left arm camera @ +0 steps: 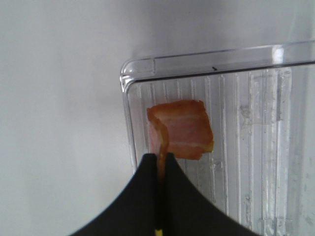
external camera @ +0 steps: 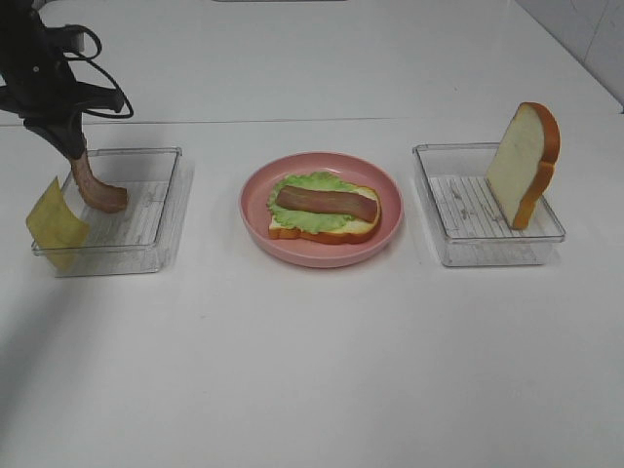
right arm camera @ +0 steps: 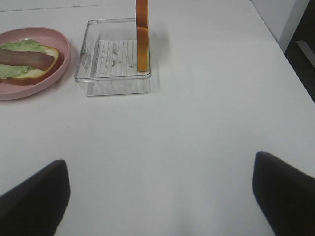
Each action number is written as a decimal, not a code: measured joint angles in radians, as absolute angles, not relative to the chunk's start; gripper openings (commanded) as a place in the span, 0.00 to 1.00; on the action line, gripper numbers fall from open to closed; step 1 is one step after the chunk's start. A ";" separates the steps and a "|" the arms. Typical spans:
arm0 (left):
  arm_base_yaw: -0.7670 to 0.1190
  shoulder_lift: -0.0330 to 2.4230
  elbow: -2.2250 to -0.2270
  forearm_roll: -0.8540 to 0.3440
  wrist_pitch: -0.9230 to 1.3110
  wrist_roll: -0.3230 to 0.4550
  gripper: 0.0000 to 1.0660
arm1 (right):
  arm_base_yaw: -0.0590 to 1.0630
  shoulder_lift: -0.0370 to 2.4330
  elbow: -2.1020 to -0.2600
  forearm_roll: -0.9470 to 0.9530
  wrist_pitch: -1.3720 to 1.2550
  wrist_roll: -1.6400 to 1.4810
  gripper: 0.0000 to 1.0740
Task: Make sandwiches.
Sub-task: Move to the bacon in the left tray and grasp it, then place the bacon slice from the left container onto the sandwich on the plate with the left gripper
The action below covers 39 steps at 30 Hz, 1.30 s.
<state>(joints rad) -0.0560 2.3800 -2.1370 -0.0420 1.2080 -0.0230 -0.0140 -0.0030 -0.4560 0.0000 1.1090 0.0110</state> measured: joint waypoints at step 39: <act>-0.407 2.141 -2.176 -0.183 1.093 -0.088 0.00 | -0.014 -0.003 -0.456 0.000 1.109 0.011 0.87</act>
<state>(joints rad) -0.4070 2.1410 -2.1760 -0.1830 1.0930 -0.0880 -0.0140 -0.0030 -0.4560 0.0000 1.1090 0.0110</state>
